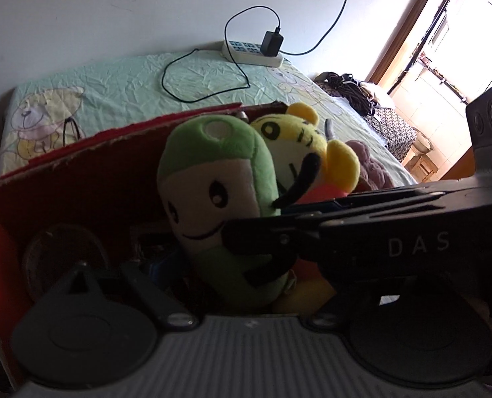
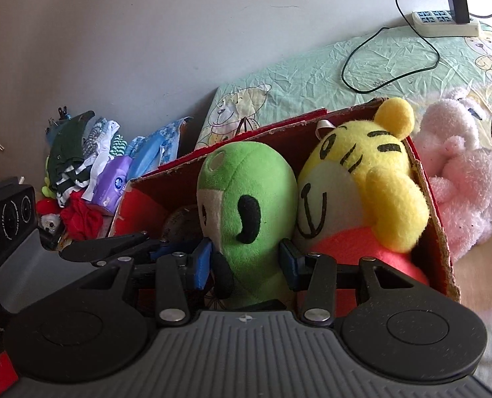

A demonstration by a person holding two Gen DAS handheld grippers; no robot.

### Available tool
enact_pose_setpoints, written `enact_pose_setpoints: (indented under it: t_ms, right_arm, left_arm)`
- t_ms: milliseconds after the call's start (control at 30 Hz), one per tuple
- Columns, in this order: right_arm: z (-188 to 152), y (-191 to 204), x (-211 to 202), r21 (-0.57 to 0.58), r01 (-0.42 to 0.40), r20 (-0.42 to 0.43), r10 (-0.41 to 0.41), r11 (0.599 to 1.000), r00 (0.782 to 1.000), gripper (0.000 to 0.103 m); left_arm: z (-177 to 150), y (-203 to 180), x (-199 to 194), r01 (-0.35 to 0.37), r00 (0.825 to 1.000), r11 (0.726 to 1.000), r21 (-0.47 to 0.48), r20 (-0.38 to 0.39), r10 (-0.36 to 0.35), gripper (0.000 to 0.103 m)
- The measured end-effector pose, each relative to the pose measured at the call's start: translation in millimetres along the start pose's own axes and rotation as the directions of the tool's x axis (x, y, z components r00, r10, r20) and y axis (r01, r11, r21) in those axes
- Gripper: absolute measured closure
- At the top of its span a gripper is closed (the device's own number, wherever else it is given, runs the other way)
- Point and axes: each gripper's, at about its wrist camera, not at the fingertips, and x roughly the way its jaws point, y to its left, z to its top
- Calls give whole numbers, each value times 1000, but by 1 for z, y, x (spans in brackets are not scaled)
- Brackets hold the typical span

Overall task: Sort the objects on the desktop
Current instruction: 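Lower the green plush into the box beside the tiger and release it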

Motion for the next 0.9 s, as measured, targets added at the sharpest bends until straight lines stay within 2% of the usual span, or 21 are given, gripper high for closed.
enact_pose_setpoints:
  t_ms: [167,367,467,567,667,767,900]
  right_arm:
    - [2,6,11,-13,36,-23,-37,999,999,57]
    - [9,9,16,-8,50,-89,-50,999,995,56]
    - [17,2,26,9,78,-101,-77,997,992,55]
    - [18,-3,33,24,60,-114,-57,998,992,55]
    - [13,0,33,-14,62,-98,-63,998,993,53]
    - [10,5,30,-56,66,-85,-70,996,994,49]
    - [9,1,22,-20,56,-44,-57,998,997,50]
  left_arm:
    - [-3,-4,-3,-32,999,999,12,12,32,12]
    - [-5,-2,-10,10,1000,1000,1,10,-10,12]
    - [0,-4,-4,-25,1000,1000,1,-2,25,13]
    - [3,0,0,-39,999,999,-22,-10,39,13]
    - [3,2,2,-29,999,999,-37,-23,29,13]
    - [1,-2,0,-45,999,999,-14,-23,45,13]
    - [0,-7,-9,-72,997,997,17,7,72,13]
